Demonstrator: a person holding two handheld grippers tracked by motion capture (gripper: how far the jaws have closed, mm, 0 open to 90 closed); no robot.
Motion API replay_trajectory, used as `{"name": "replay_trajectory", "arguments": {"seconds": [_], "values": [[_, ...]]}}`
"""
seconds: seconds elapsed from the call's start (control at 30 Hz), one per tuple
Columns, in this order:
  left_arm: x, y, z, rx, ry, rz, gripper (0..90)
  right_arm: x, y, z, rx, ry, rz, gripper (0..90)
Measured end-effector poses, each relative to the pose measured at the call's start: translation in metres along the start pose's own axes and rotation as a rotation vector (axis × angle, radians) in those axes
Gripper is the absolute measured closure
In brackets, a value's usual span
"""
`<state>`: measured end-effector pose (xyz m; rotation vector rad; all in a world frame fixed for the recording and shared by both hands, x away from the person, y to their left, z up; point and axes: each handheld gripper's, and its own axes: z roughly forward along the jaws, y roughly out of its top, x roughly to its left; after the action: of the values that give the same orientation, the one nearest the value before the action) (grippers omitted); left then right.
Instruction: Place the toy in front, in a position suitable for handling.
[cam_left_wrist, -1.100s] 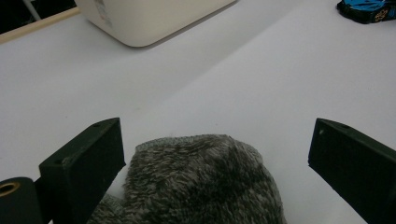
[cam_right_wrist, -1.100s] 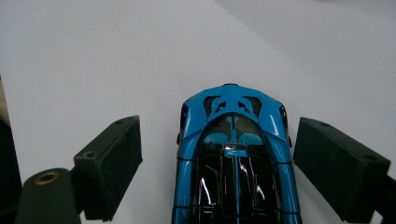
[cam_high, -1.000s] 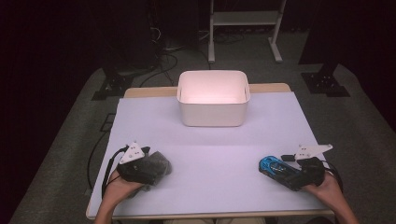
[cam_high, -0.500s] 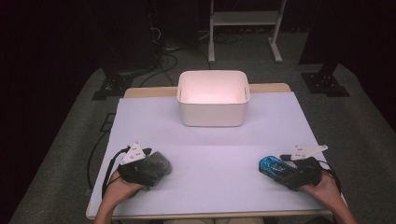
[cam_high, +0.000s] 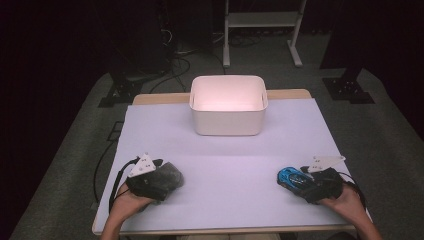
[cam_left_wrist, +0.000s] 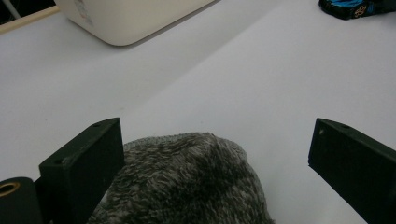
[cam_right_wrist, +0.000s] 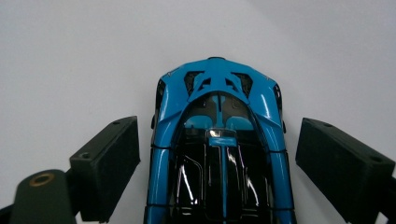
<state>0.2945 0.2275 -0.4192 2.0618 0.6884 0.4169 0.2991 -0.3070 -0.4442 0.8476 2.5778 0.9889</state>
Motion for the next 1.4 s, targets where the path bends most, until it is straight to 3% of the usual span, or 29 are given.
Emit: {"name": "replay_trajectory", "arguments": {"seconds": [0.23,0.33,0.47,0.63,0.77,1.4], "values": [[0.001,-0.001,0.0,0.006,-0.004,0.001,2.7,-0.002,-0.004,0.003,0.048,0.017,0.01,12.6],[0.001,-0.001,0.001,0.006,-0.006,0.0,2.7,-0.001,-0.004,0.001,0.056,-0.002,0.004,12.7],[0.001,-0.001,0.001,0.006,-0.008,-0.001,2.7,0.0,-0.006,-0.001,0.06,0.028,0.008,12.7],[0.001,-0.001,0.0,0.006,-0.01,0.001,2.7,-0.001,-0.007,-0.004,0.076,0.029,0.011,12.7],[0.001,-0.001,0.0,0.005,-0.013,0.0,2.7,-0.001,-0.012,-0.003,0.113,0.027,0.011,12.7],[0.001,-0.002,0.001,0.011,-0.019,0.006,2.7,-0.001,-0.014,-0.005,0.117,0.02,0.002,12.6]]}}
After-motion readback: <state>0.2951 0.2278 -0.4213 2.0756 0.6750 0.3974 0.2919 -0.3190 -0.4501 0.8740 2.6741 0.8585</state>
